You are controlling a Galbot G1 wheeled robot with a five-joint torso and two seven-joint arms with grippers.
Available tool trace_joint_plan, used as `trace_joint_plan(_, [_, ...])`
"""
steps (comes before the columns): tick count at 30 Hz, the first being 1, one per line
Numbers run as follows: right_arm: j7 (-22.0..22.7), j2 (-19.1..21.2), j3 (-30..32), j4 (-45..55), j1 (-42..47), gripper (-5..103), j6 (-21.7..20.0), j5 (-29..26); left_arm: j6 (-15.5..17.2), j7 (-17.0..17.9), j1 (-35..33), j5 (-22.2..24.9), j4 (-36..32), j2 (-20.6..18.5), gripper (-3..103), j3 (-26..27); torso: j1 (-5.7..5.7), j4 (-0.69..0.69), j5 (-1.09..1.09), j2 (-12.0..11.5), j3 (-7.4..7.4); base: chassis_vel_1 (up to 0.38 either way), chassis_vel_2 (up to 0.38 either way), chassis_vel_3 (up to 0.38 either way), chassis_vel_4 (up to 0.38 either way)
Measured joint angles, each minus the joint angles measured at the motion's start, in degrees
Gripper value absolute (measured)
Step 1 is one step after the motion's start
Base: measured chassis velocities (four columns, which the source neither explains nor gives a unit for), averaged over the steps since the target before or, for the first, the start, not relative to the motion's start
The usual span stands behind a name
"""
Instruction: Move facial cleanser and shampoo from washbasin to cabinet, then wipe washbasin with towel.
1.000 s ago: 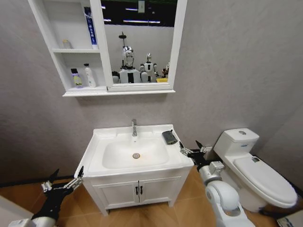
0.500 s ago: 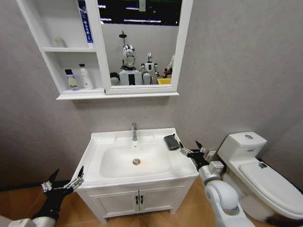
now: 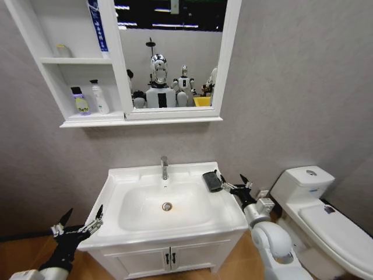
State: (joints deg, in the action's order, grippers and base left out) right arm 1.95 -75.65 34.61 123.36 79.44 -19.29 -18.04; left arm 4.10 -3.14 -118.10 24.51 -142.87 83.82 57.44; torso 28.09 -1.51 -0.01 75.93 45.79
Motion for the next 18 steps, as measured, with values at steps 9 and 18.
trace_joint_plan(9, [12.8,6.3,-4.3,-3.8,-9.1,100,-17.6,-13.6,0.0,0.0,0.0,0.0,0.0,0.0,100,0.0,-0.06,0.01,0.00,0.0,-0.02,0.000,0.000,0.000,0.000])
trace_joint_plan(18, [18.5,13.0,-8.9,-12.0,-18.8,100,-23.4,-24.3,0.0,0.0,0.0,0.0,0.0,0.0,100,0.0,-0.04,0.01,0.01,0.0,-0.01,0.000,0.000,0.000,0.000])
